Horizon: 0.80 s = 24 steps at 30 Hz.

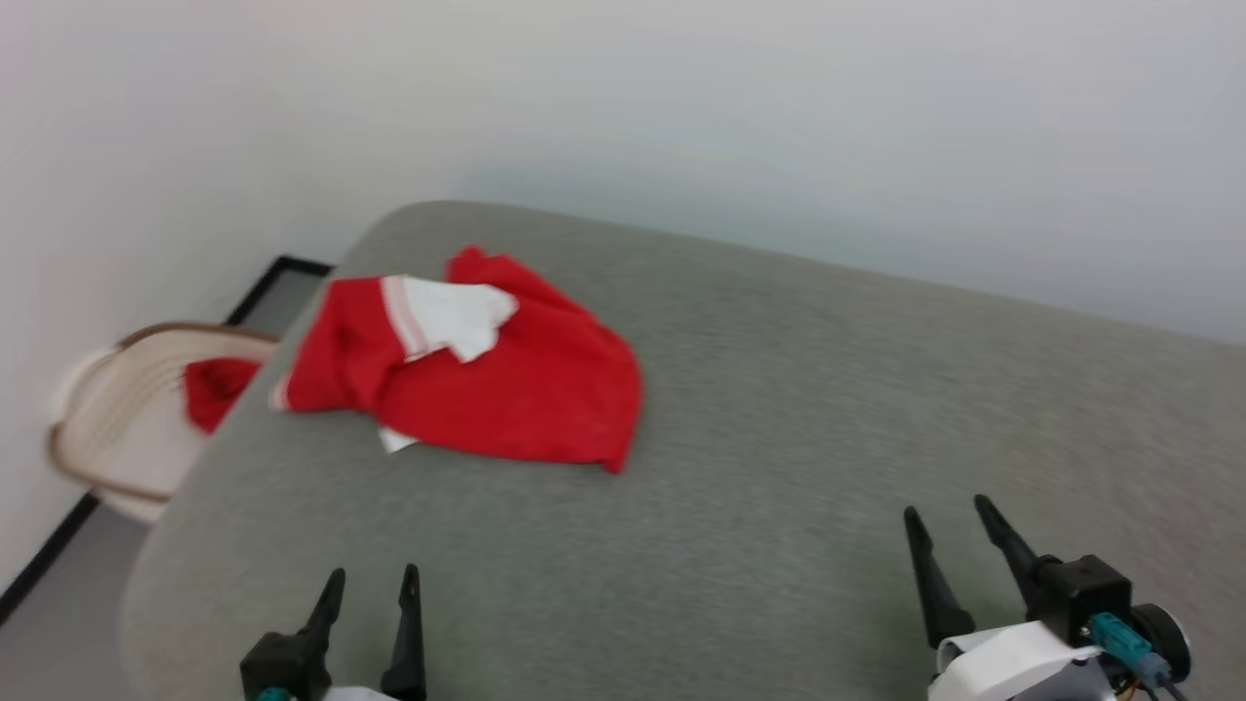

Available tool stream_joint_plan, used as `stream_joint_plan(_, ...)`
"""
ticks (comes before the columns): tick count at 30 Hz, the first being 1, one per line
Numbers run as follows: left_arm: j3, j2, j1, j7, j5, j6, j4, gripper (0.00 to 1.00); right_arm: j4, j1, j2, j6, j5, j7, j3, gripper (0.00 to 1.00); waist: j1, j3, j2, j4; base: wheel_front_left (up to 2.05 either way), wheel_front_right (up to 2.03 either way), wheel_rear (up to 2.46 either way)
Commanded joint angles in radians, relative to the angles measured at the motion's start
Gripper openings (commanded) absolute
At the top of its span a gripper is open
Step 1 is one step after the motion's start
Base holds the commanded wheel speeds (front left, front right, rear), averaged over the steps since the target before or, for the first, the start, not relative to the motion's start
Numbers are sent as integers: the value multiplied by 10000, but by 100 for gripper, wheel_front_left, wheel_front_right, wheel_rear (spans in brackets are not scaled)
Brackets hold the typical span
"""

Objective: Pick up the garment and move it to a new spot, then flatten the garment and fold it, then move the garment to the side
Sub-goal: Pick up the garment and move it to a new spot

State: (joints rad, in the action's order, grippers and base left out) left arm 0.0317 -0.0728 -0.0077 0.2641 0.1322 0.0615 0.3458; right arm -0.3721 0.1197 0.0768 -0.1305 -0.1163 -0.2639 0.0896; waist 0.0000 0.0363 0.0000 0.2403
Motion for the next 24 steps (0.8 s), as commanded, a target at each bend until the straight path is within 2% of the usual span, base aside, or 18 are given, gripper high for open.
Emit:
stream_joint_plan(1, 41, 15, 105, 6, 42, -18, -51, 100, -42, 110, 54, -4, -99, -6, 160, 100, 0, 106, 0, 1326, 0, 0, 0)
stream_joint_plan(5, 141, 57, 154, 6, 88, -21, -178, 100, -121, 137, 76, -4, -267, -6, 528, 100, 0, 149, 0, 2365, 0, 0, 0)
stream_joint_plan(7, 351, 67, 272, 7, 205, -104, -345, 100, -192, 327, 42, -4, -299, -6, 880, 100, 0, 4, 0, 2610, 0, 0, 0)
stream_joint_plan(18, 1442, 226, 1068, 6, 1218, -506, -1796, 100, -1189, 2216, 77, -4, -1052, -6, 3521, 100, 0, -589, 0, 3018, 0, 0, 0)
stream_joint_plan(24, 1421, 218, 1306, 6, 1735, -623, -2161, 100, -1408, 2651, 154, -4, -1569, -6, 4019, 100, 0, -568, 0, 2982, -1, -1, -1)
